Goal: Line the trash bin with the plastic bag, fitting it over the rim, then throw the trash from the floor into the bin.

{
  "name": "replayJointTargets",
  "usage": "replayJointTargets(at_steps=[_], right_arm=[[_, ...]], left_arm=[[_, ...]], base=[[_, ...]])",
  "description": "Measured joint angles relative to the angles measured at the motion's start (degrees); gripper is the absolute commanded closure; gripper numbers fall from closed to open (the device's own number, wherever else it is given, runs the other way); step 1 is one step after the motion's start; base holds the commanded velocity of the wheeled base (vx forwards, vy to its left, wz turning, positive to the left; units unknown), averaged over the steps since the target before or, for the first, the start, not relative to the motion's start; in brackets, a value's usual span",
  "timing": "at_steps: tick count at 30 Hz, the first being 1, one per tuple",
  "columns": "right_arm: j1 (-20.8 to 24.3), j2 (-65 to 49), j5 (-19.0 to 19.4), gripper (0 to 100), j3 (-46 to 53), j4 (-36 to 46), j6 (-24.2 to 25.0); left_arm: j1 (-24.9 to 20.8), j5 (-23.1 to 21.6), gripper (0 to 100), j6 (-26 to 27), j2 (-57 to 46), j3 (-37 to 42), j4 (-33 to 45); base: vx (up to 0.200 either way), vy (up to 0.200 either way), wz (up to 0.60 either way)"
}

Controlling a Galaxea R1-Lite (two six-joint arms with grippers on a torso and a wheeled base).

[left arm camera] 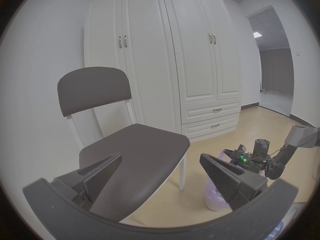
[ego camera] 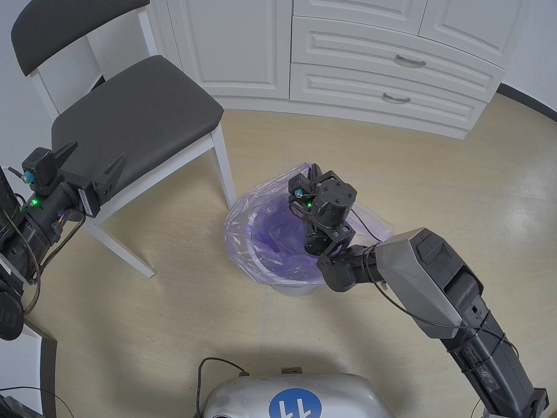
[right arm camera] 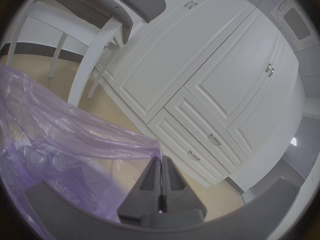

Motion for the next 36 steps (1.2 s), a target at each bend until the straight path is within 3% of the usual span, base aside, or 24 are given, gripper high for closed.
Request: replayJointTargets(at_steps=[9,10,20,28,36], right_arm=[[0.22,-0.06,0.04,100,0.00,0.22,-0.44],[0.22,-0.11,0.01,0,0.00,0.29,-0.55],[0.88,-1.55,-0.38,0,0.00,1.74,-1.17],[1.99,-7.13,-0.35,0,0.52,9.55,-0.16],[2.78,-17.58,-0.24,0,12.84,20.39,4.68]], left_arm=[[-0.02,0.06,0,1.77,0.05,0.17,-0.02],[-0.02,0.09,0,1.83,0.05,0.24,-0.02],[0.00,0.06,0,1.99,0.39,0.61,-1.12],[0.02,0.02,0,2.16,1.76,0.98,-3.22],[-0.07,-0.11,0,2.05,2.36,1.33,-3.66]], base=[[0.000,0.000,0.00],[0.000,0.000,0.00],[0.000,0.000,0.00],[0.000,0.000,0.00],[0.000,0.000,0.00]])
